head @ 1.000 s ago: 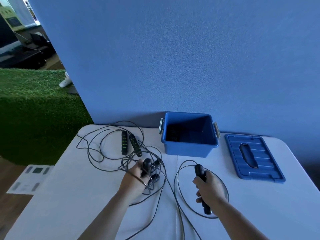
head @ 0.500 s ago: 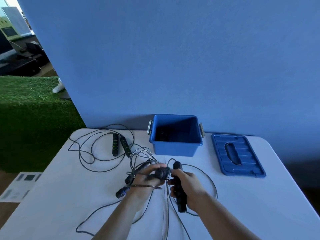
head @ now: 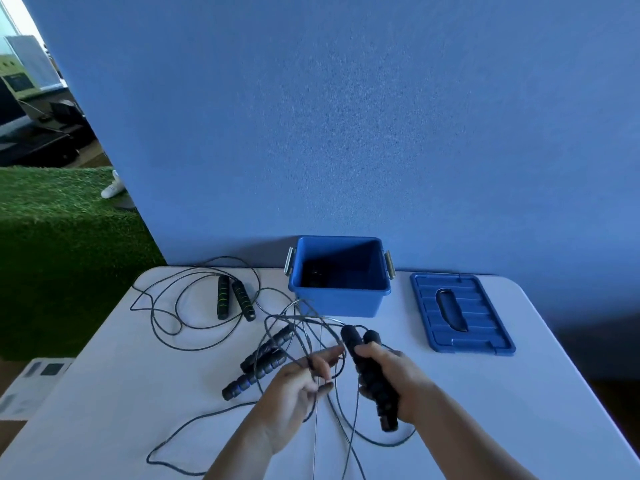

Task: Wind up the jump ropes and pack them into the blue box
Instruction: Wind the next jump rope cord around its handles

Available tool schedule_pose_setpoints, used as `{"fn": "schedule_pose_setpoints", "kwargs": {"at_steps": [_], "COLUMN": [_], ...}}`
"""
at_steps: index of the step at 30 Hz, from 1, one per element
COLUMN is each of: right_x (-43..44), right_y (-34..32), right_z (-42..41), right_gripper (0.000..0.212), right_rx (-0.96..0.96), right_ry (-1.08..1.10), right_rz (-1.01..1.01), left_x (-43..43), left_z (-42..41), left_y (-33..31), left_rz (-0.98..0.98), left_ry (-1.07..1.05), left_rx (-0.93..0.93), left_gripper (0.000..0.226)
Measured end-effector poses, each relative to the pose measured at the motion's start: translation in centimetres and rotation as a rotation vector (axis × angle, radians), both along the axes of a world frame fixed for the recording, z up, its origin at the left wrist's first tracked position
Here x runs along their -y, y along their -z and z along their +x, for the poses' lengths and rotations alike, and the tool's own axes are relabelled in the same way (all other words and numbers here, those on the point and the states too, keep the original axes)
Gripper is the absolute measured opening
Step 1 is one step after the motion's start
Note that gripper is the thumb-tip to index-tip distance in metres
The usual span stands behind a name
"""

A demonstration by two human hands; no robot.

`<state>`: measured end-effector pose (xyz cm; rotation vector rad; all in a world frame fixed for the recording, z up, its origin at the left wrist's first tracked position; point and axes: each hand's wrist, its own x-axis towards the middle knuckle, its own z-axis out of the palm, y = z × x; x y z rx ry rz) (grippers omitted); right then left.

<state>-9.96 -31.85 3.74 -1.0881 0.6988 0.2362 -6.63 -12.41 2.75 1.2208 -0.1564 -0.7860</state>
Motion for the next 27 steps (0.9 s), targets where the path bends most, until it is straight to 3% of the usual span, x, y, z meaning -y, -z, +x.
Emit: {"fn": "schedule_pose_setpoints", "kwargs": {"at_steps": [1, 4, 8, 11, 14, 18, 24, 27], "right_x": [0.6, 2.8, 5.4, 7.1, 8.1, 9.1, 10.5, 11.0], "right_y": [-0.3, -1.4, -3.1, -4.9, -7.2, -10.9, -17.0, -19.0], "right_z": [-0.1, -0.5, -1.5, -2.3, -2.9, -3.5, -3.2, -2.4], "right_gripper": [0.023, 0.027, 0.032, 0.035, 0.026, 0.02, 0.031, 0.035], "right_rx": [0.01, 0.013, 0.059, 0.108, 0.151, 0.195, 0.273, 0.378], "right_ry": [0.016, 0.002, -0.06, -0.144, -0.251, -0.443, -0.647, -0.69], "right_rz": [0.018, 0.049, -0.006, -0.102, -0.233, -0.595, -1.263, -1.445], "left_x": [-0.1, -0.8, -1.9, -3.1, -3.6, -2.9, 1.5, 4.6], "left_z": [0.0, 0.4, -0.2, 0.5, 1.3, 1.4, 0.5, 0.1], "left_y": [0.3, 1.4, 0.8, 1.6, 1.4, -0.8, -6.4, -10.1], "left_rz": [0.019, 0.249, 0.565, 0.81, 0.976, 0.97, 0.734, 0.62], "left_ry": [-0.02, -0.228, -0.281, -0.331, -0.328, -0.458, -0.47, -0.403], "left_rx": [-0.016, 0.013, 0.327, 0.576, 0.601, 0.634, 0.949, 1.049], "left_gripper": [0.023, 0.041, 0.041, 0.022, 0.005, 0.035, 0.025, 0.027]}}
